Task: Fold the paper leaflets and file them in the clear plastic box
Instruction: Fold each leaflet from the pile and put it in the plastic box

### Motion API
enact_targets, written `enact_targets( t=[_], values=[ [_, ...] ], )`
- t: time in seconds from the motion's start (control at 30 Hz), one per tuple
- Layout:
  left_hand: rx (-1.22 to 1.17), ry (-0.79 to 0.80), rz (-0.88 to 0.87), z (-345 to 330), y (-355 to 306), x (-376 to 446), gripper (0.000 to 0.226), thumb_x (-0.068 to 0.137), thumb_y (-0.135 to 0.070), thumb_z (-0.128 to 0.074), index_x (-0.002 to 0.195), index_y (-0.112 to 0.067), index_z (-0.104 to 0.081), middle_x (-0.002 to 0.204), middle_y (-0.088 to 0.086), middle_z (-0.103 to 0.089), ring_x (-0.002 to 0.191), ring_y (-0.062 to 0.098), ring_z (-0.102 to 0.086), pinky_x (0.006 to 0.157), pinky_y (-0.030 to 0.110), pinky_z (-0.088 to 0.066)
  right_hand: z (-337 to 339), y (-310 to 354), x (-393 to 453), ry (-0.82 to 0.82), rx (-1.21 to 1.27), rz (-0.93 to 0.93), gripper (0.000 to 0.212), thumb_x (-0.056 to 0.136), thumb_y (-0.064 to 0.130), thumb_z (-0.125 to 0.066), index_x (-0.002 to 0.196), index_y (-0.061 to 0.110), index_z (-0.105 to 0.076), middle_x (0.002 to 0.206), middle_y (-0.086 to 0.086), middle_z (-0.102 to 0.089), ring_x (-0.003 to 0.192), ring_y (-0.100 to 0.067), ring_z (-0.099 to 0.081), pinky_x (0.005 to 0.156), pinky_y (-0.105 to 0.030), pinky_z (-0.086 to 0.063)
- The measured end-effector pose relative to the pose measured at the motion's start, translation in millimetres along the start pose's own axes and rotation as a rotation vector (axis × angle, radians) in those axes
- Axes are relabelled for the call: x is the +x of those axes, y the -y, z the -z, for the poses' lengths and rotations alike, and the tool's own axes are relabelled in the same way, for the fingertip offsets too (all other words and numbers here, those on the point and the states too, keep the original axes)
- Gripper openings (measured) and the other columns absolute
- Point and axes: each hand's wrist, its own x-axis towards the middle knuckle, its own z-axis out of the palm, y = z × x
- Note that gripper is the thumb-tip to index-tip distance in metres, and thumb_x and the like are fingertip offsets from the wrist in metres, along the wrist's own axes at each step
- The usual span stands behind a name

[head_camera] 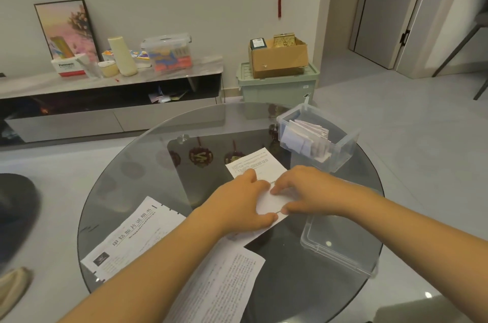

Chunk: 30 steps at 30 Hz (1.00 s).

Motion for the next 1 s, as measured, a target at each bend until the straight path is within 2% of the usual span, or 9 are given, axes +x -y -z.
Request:
enact_targets(
  t=[0.17,0.3,0.47,0.63,0.73,0.83,0.9,0.97,1.0],
  values=[
    [0.022,0.018,-0.023,0,-4,-2,0.047,0.095,-0.045,-0.039,0.135,-0.022,-0.045,0.125,0.002,-0.044,0.089,0.015,-0.051,0.072,0.025,-0.039,2,11,5,-0.039,-0.053,0.047,0.037,0.082,0.043,-0.062,0.118,0.033,-0.061,0.118,0.006,-0.060,0.111,-0.015,-0.049,0.093,-0.025,-0.037],
    [-0.017,0.011,-0.045,4,2,-7,0.037,0.099,-0.031,-0.033,0.125,-0.019,-0.057,0.121,0.001,-0.052,0.098,0.018,-0.057,0.085,0.032,-0.049,8,13,5,-0.006,-0.004,0.040,0.029,0.086,0.038,-0.059,0.114,0.031,-0.066,0.115,0.007,-0.063,0.106,-0.013,-0.051,0.090,-0.023,-0.038],
    [-0.211,-0.104,0.017,5,11,-18,0.028,0.098,-0.026,-0.036,0.083,-0.014,-0.057,0.086,-0.001,-0.057,0.076,0.018,-0.055,0.068,0.032,-0.047,15,14,3,-0.046,0.069,-0.016,0.022,0.088,0.032,-0.058,0.095,0.015,-0.071,0.093,-0.001,-0.068,0.084,-0.017,-0.060,0.073,-0.030,-0.048],
    [-0.490,-0.212,0.156,6,21,-29,0.036,0.096,-0.023,-0.040,0.061,-0.014,-0.042,0.060,-0.005,-0.047,0.055,0.013,-0.036,0.053,0.027,-0.032,15,16,6,-0.049,0.409,-0.068,0.023,0.081,0.037,-0.067,0.093,0.018,-0.066,0.093,0.002,-0.066,0.084,-0.013,-0.063,0.078,-0.033,-0.054],
    [-0.530,-0.271,0.231,6,26,-30,0.035,0.096,-0.021,-0.040,0.062,-0.013,-0.038,0.060,-0.002,-0.042,0.057,0.014,-0.037,0.056,0.027,-0.032,13,18,9,-0.057,0.499,-0.120,0.026,0.081,0.038,-0.069,0.098,0.022,-0.058,0.099,0.005,-0.065,0.090,-0.011,-0.063,0.084,-0.035,-0.054],
    [-0.585,-0.315,0.323,4,32,-27,0.032,0.097,-0.022,-0.040,0.069,-0.009,-0.048,0.075,0.011,-0.057,0.074,0.031,-0.060,0.064,0.035,-0.046,7,23,12,-0.032,0.513,-0.143,0.035,0.083,0.030,-0.068,0.111,0.023,-0.047,0.111,0.009,-0.063,0.094,-0.009,-0.063,0.085,-0.032,-0.055],
    [-0.547,-0.324,0.363,1,35,-23,0.027,0.098,-0.025,-0.040,0.089,-0.006,-0.058,0.093,0.012,-0.065,0.086,0.030,-0.064,0.076,0.039,-0.054,-1,27,16,-0.065,0.472,-0.161,0.045,0.085,0.026,-0.066,0.122,0.022,-0.041,0.122,0.006,-0.059,0.099,-0.012,-0.061,0.083,-0.030,-0.055],
    [-0.470,-0.323,0.363,-1,37,-21,0.020,0.097,-0.026,-0.046,0.111,-0.014,-0.055,0.107,0.005,-0.063,0.088,0.022,-0.062,0.081,0.036,-0.055,-10,32,20,-0.130,0.451,-0.186,0.050,0.086,0.023,-0.064,0.128,0.019,-0.037,0.127,0.003,-0.056,0.104,-0.015,-0.058,0.077,-0.025,-0.052],
    [-0.441,-0.316,0.348,-1,37,-20,0.029,0.095,-0.027,-0.051,0.123,-0.019,-0.048,0.118,0.002,-0.058,0.091,0.016,-0.058,0.083,0.031,-0.053,-13,34,22,-0.161,0.444,-0.197,0.050,0.087,0.022,-0.063,0.128,0.018,-0.035,0.126,0.001,-0.055,0.103,-0.016,-0.058,0.074,-0.025,-0.052]
  ],
)
